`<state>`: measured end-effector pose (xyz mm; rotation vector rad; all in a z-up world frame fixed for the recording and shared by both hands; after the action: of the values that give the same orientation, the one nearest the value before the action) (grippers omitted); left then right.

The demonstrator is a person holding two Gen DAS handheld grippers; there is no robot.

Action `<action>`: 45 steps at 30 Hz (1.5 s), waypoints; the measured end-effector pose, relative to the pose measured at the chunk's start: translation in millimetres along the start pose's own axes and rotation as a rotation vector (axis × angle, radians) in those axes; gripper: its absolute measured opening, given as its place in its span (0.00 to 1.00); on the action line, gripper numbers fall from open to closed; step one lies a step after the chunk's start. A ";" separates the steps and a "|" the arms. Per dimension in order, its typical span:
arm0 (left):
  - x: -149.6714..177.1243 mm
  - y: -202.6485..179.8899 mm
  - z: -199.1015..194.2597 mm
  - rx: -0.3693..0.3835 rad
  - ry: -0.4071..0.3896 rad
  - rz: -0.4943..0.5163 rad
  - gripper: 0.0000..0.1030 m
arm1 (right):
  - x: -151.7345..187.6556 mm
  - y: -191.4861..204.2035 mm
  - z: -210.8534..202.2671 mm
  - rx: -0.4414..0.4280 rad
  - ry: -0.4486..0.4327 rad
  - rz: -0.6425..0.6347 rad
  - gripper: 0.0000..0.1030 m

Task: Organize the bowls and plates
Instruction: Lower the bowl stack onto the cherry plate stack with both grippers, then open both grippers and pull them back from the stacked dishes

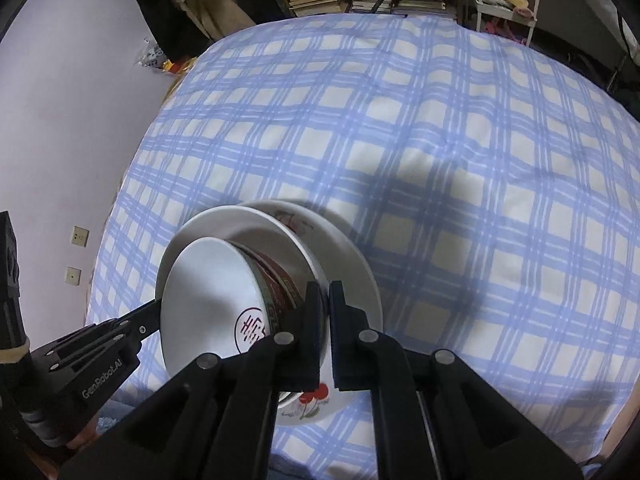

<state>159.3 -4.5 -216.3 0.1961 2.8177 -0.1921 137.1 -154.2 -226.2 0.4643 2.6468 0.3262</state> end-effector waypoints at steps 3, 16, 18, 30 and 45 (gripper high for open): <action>-0.9 0.3 0.5 0.016 -0.011 -0.003 0.02 | -1.6 1.2 2.4 0.002 -0.001 -0.023 0.08; 4.8 7.9 -12.1 -0.008 -0.039 -0.005 0.15 | 5.9 -2.5 -14.3 -0.008 -0.014 -0.065 0.08; 1.5 8.9 -22.3 -0.037 -0.080 0.005 0.16 | 5.5 -2.6 -19.5 0.002 -0.026 -0.085 0.08; 9.3 24.8 -104.4 -0.218 -0.310 0.077 0.41 | -0.9 3.7 -93.3 -0.026 -0.221 -0.196 0.55; 45.9 7.2 -190.1 -0.231 -0.653 0.177 0.87 | 6.4 -0.3 -195.0 0.015 -0.619 -0.276 1.00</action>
<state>61.1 36.9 -52.1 0.2707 2.1378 0.0975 43.6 -181.8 -57.2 0.1595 2.0695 0.0576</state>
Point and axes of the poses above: each gripper's, at about its wrist camera, not at the fingertips, and z roughly the way its jaws point, y to its left, x to its underside, the point moved 8 cm from there along z, roughly the way its jaws point, and after that the axes turned 8 degrees about -y, right-handed, at the moved point
